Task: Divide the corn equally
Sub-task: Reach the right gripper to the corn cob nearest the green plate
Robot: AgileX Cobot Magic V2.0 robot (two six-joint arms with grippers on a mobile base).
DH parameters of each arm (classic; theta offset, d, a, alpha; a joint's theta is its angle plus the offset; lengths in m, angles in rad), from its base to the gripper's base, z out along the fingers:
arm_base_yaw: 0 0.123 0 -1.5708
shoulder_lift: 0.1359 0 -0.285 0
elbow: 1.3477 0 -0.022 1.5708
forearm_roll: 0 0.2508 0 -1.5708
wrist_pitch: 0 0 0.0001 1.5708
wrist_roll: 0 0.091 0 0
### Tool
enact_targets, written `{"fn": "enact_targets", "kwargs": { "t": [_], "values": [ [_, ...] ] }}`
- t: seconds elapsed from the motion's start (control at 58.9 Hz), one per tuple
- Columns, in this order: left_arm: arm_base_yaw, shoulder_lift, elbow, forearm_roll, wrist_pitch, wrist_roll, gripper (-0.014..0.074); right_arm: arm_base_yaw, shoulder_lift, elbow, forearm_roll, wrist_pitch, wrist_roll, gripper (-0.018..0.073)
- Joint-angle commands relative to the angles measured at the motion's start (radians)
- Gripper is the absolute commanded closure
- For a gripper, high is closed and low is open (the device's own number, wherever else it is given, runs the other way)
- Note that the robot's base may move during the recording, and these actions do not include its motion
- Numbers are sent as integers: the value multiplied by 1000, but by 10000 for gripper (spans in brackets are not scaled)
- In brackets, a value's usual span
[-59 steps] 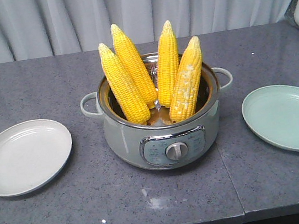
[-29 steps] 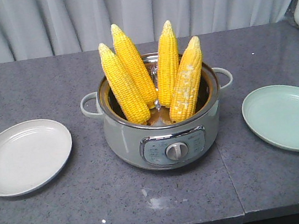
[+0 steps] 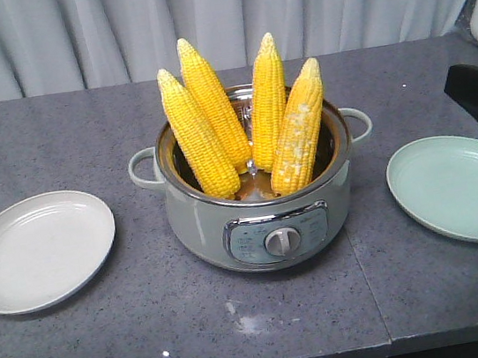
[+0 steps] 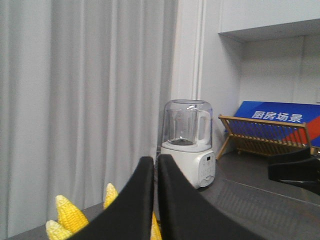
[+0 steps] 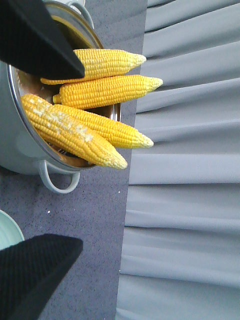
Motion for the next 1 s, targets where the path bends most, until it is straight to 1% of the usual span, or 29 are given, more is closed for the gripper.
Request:
{"fn": "enact_targets", "kwargs": {
  "t": [0.0,0.119,0.221,0.323,0.39,0.492,0.543,0.594,0.645,0.764,0.832,0.9,0.985],
  "values": [
    [-8,2,-36,-44,-43,-17,575,-6,0,-35,24,-52,-14,-22],
    [-8,2,-36,-42,-25,-15,564,-6,0,-35,24,-52,-14,-22],
    [-8,3,-36,-42,-24,-16,505,-6,0,-35,14,-41,-42,-22],
    [-8,4,-36,-42,-21,-17,382,-6,0,-35,14,-39,-88,-22],
    [-8,4,-36,-42,-8,-18,266,-6,0,-35,14,-39,-90,-22],
    [-8,4,-36,-44,55,-21,100,-6,0,-35,17,-41,-89,-22],
    [-8,4,-36,-44,85,-42,36,-6,0,-35,18,-41,-88,-22],
    [-8,4,-36,-44,106,-51,-8,-6,0,-35,22,-41,-85,-22],
    [-8,4,-36,-44,112,-55,-27,-6,1,-35,36,-41,-79,-22],
    [-8,44,-53,-42,108,-73,-10,-6,62,-76,85,-24,-81,-22],
    [-8,86,-83,-42,103,-94,12,-6,133,-155,112,34,-80,-22],
    [-8,133,-119,-42,102,-97,28,-6,223,-242,145,105,-69,-22],
    [-8,193,-165,-40,101,-97,39,-6,337,-360,152,171,-42,-22]
  ]
}}
